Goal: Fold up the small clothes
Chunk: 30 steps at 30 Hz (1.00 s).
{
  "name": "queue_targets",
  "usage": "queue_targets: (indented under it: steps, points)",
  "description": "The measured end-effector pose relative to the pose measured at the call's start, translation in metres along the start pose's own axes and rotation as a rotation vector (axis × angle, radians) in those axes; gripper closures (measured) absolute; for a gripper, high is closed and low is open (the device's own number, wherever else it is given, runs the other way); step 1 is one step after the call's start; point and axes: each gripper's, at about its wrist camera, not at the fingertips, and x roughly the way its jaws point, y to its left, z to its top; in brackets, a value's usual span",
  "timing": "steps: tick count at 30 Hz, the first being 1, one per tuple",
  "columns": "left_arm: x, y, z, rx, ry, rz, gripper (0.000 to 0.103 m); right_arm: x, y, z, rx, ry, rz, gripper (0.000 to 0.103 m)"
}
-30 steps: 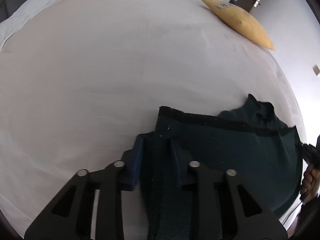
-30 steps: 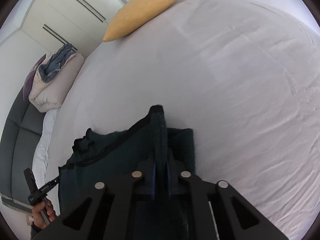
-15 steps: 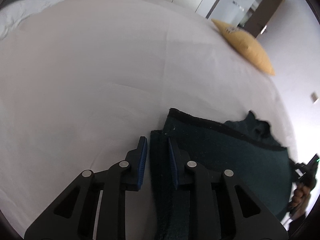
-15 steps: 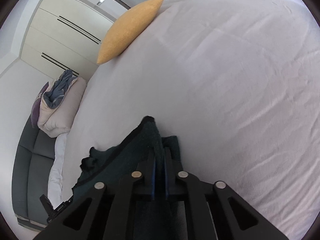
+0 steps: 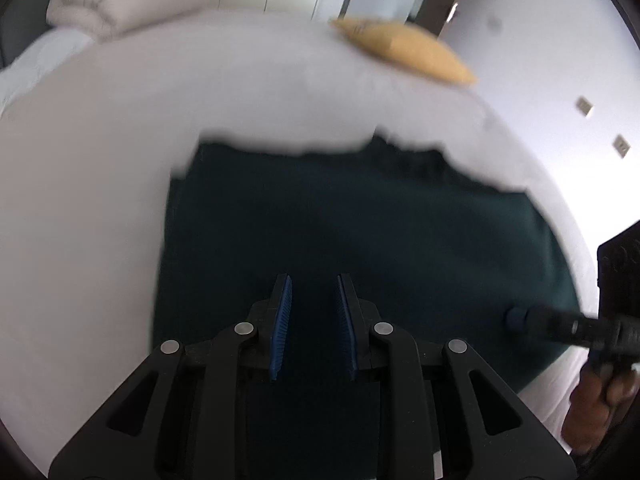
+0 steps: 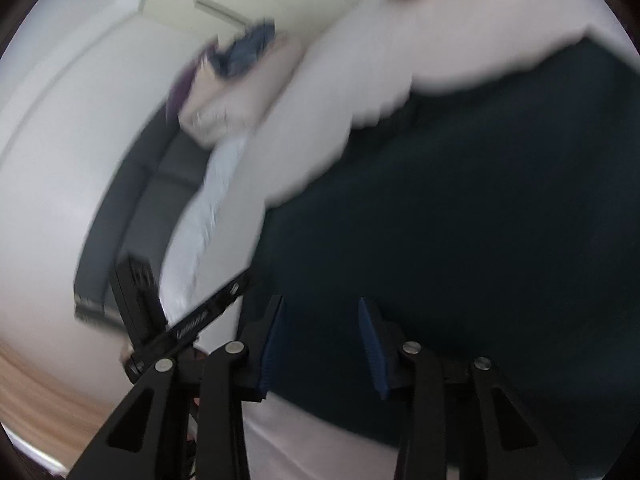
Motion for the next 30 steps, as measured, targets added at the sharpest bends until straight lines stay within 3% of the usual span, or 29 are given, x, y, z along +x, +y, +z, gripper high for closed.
queue_targets:
  steps: [1,2,4,6,14,16,18,20,21,25,26,27,29,30]
  points:
    - [0.001,0.006,-0.006,-0.013,-0.006,-0.011,0.081,0.008,-0.002,-0.007,0.003,0.02,-0.013,0.062]
    - [-0.001,0.013,-0.011,-0.029,-0.016,-0.027,0.081,0.01,-0.008,-0.012,0.01,0.021,-0.032,0.074]
    - [-0.006,0.027,-0.016,-0.065,-0.016,-0.039,0.081,-0.003,-0.031,-0.014,0.075,-0.03,-0.044,0.086]
    - [-0.011,0.037,-0.021,-0.079,-0.012,-0.051,0.081,-0.026,-0.052,-0.012,0.142,-0.097,-0.035,0.089]
    - [-0.033,0.068,-0.048,-0.119,0.002,-0.101,0.081,-0.14,-0.126,-0.021,0.3,-0.333,-0.131,0.099]
    - [-0.047,0.079,-0.06,-0.147,-0.009,-0.104,0.081,-0.164,-0.132,-0.029,0.329,-0.39,-0.191,0.096]
    - [-0.065,0.094,-0.07,-0.23,-0.043,-0.116,0.081,-0.179,-0.127,-0.034,0.35,-0.42,-0.202,0.087]
    - [-0.084,0.109,-0.077,-0.296,-0.078,-0.039,0.081,-0.181,-0.112,-0.034,0.325,-0.425,-0.194,0.066]
    - [-0.093,0.119,-0.082,-0.351,-0.093,-0.024,0.081,-0.179,-0.102,-0.033,0.297,-0.422,-0.197,0.065]
    - [-0.104,0.137,-0.099,-0.505,-0.087,-0.134,0.08,-0.135,-0.048,-0.019,0.185,-0.333,-0.114,0.055]
    - [-0.102,0.135,-0.102,-0.51,-0.07,-0.15,0.074,-0.122,-0.036,-0.017,0.158,-0.301,-0.095,0.053]
    - [-0.1,0.134,-0.107,-0.517,-0.048,-0.167,0.057,-0.111,-0.027,-0.012,0.134,-0.273,-0.088,0.053]
    - [-0.099,0.133,-0.114,-0.563,-0.052,-0.228,0.036,-0.083,-0.008,-0.008,0.096,-0.209,-0.066,0.053]
    - [-0.1,0.137,-0.117,-0.596,-0.063,-0.264,0.03,-0.07,-0.001,-0.007,0.086,-0.183,-0.053,0.053]
